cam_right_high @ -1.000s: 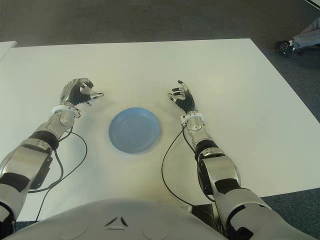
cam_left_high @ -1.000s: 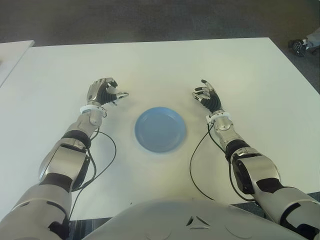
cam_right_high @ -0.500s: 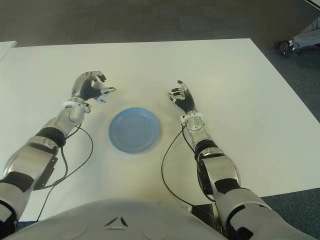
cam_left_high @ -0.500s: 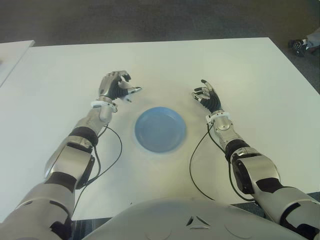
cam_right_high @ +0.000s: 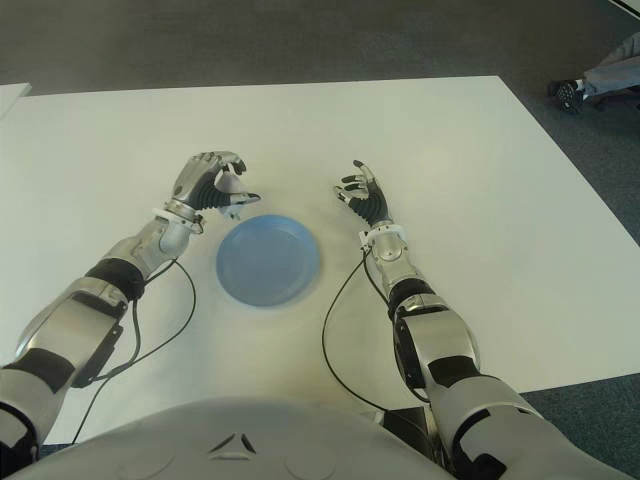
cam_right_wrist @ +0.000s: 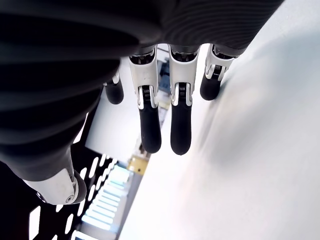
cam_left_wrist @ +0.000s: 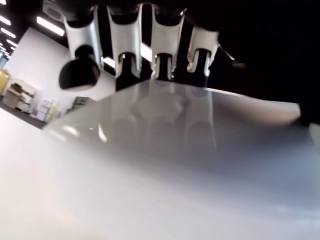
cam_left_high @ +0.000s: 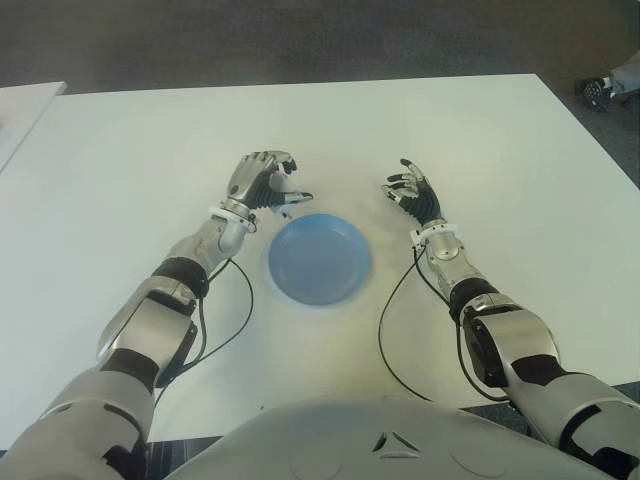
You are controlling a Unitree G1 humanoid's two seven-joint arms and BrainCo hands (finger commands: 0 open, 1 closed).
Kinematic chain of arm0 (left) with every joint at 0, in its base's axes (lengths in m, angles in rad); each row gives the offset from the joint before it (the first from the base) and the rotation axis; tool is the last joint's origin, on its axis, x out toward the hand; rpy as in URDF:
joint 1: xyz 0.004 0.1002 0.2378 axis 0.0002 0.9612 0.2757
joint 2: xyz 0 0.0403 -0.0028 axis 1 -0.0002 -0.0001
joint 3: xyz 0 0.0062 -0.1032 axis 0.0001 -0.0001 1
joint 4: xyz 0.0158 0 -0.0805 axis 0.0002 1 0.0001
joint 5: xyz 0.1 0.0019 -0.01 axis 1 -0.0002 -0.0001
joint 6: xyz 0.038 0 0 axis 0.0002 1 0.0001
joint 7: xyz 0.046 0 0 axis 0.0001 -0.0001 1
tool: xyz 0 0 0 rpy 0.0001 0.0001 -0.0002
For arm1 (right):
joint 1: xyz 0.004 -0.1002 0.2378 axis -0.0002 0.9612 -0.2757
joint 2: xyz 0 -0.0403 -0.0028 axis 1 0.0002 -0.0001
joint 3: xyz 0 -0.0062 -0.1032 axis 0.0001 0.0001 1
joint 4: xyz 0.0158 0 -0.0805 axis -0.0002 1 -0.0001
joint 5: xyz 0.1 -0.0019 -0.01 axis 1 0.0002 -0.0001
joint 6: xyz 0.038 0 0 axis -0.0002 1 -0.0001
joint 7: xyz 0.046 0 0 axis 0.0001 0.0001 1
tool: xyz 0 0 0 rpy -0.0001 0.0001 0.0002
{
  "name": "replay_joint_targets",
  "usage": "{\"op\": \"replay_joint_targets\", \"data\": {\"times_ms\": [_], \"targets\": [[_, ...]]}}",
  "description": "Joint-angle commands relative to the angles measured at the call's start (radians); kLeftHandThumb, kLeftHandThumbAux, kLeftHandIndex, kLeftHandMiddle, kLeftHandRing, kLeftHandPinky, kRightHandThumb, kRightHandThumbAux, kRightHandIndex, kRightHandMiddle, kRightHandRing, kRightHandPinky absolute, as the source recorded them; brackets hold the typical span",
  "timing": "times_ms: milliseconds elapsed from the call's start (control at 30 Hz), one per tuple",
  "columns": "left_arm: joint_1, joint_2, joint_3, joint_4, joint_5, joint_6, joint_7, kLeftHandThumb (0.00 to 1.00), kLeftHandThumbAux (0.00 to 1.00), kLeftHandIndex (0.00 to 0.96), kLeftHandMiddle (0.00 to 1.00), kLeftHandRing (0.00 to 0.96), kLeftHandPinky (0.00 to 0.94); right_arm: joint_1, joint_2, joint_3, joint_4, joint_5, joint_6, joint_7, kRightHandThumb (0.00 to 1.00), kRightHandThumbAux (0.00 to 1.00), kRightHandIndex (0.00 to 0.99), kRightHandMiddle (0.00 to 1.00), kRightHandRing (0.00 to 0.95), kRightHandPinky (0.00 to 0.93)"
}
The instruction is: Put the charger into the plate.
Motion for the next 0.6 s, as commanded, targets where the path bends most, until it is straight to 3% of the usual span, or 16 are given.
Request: {"op": "replay_joint_targets", "data": {"times_ms": [33, 600], "targets": [[0.036, -0.017, -0.031, -0.056, 0.041, -0.019, 0.028, 0.723, 0.699, 0.444, 0.825, 0.829, 0.820, 0.072, 0.061, 0.028, 0.063, -0.032, 0.090, 0.047, 0.000, 0.626, 0.064, 0.315, 0.316, 0.285], [0.067, -0.087, -0.135, -0.082, 0.129, -0.074, 0.045, 0.725, 0.699, 0.444, 0.847, 0.854, 0.850, 0.064, 0.069, 0.032, 0.067, -0.032, 0.097, 0.039, 0.000, 0.615, 0.050, 0.308, 0.301, 0.246]]}}
